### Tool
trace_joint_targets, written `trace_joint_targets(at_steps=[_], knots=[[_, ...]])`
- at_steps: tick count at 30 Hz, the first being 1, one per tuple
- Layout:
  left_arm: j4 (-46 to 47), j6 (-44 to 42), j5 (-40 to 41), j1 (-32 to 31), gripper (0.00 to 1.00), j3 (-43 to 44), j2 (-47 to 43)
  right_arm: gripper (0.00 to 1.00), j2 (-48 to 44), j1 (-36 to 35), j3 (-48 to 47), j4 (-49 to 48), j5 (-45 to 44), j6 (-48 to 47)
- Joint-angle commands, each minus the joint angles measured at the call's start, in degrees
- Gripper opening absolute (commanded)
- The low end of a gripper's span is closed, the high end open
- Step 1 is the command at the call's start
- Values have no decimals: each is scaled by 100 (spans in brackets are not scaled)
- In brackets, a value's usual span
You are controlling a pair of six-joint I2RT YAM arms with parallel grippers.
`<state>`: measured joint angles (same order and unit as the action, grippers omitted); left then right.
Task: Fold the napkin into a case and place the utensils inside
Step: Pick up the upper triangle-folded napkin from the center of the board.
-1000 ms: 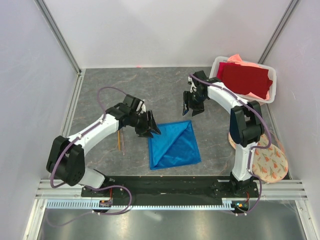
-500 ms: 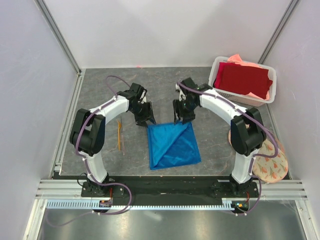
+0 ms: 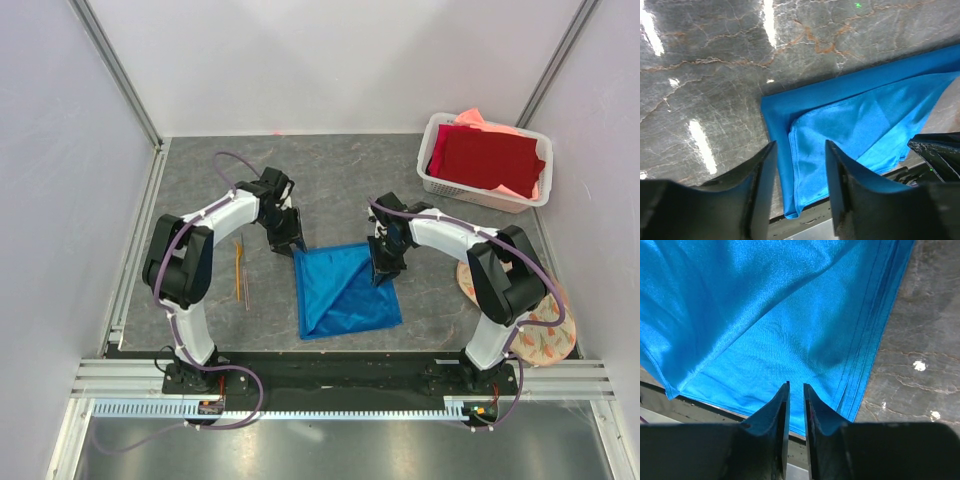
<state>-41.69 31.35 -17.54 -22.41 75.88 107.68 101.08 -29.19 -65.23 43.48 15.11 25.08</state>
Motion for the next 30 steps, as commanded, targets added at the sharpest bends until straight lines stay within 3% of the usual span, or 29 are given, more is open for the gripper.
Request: trace_joint_targets(at_steps=[1, 10, 17, 22, 30], knots=[[-41, -305, 207, 9, 47, 103, 244, 22, -202, -8, 194, -367, 18, 155], [21, -305, 198, 0, 43, 252, 526, 18, -115, 19, 467, -551, -44, 164], [30, -305, 225, 9, 33, 349, 640, 16, -1, 238, 512, -613, -237, -29], [30, -305, 190, 9, 23, 463, 684, 15, 254, 440, 292, -500, -429, -468], [30, -209, 23, 18, 24, 656, 798, 19, 361, 397, -603, 80, -834, -978]])
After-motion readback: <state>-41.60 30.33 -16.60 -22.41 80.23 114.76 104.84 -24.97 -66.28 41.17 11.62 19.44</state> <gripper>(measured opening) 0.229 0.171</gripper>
